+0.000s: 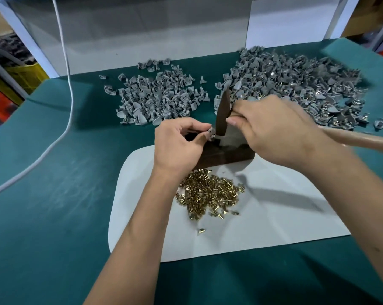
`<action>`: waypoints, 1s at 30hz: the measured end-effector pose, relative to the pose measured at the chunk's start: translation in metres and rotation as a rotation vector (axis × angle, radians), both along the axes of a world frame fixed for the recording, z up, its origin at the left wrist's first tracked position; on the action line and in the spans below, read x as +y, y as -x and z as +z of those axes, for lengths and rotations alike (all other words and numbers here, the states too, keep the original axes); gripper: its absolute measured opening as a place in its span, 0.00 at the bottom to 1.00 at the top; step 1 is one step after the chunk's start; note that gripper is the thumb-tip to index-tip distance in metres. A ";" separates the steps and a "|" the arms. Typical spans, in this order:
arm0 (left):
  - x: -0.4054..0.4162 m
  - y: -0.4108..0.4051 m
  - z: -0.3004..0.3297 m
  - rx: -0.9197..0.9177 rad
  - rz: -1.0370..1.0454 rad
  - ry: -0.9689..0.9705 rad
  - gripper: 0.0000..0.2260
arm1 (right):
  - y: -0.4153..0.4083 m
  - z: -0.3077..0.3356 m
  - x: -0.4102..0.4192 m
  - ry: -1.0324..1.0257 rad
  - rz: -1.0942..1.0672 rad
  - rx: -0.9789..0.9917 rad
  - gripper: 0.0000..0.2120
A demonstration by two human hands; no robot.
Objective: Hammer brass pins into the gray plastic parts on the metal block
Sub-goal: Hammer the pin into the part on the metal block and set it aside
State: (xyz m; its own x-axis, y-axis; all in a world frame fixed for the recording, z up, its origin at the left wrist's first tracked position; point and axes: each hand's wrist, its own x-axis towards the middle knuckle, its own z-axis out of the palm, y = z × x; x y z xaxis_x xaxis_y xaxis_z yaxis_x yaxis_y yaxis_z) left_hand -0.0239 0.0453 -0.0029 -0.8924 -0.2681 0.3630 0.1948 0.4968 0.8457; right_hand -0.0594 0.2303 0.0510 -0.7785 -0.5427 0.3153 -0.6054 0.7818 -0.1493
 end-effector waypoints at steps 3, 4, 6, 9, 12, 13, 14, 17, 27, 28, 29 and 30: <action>-0.001 0.001 0.000 0.001 -0.002 -0.010 0.06 | -0.001 -0.001 -0.002 0.037 -0.002 0.043 0.12; -0.001 0.000 0.000 -0.002 0.004 -0.019 0.06 | -0.001 -0.002 -0.004 0.001 0.001 0.023 0.12; -0.001 0.000 0.000 -0.009 0.002 -0.032 0.06 | 0.000 -0.002 -0.004 -0.045 0.007 0.003 0.11; -0.003 0.000 0.000 -0.014 -0.006 -0.036 0.06 | 0.002 0.001 -0.002 0.026 0.018 0.063 0.11; -0.003 0.000 0.000 -0.020 0.008 -0.052 0.07 | 0.001 -0.004 -0.007 -0.040 -0.013 0.029 0.12; -0.002 0.000 0.000 -0.023 0.007 -0.053 0.07 | 0.000 -0.004 -0.007 -0.053 -0.023 0.012 0.11; -0.002 -0.001 0.000 -0.023 0.004 -0.051 0.07 | 0.000 -0.004 -0.006 -0.050 -0.025 0.016 0.10; -0.003 0.000 0.001 -0.023 -0.016 -0.051 0.06 | 0.000 -0.002 -0.005 0.003 -0.022 0.048 0.08; -0.005 -0.001 0.000 -0.032 -0.006 -0.075 0.07 | -0.003 -0.002 -0.009 -0.053 -0.027 -0.039 0.08; -0.005 -0.001 0.000 -0.029 -0.008 -0.076 0.06 | -0.003 -0.001 -0.008 -0.050 -0.024 -0.018 0.09; -0.006 -0.001 0.000 -0.027 -0.013 -0.073 0.05 | -0.003 -0.001 -0.008 -0.024 -0.026 0.009 0.10; -0.006 -0.001 -0.001 -0.024 -0.020 -0.071 0.05 | -0.003 -0.002 -0.007 0.007 -0.034 0.020 0.10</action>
State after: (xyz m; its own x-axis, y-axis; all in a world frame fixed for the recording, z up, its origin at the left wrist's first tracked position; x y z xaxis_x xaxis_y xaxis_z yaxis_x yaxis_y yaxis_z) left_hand -0.0231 0.0394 -0.0035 -0.9059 -0.2743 0.3226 0.1836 0.4320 0.8830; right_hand -0.0560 0.2235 0.0492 -0.7903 -0.5134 0.3345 -0.5810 0.8013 -0.1429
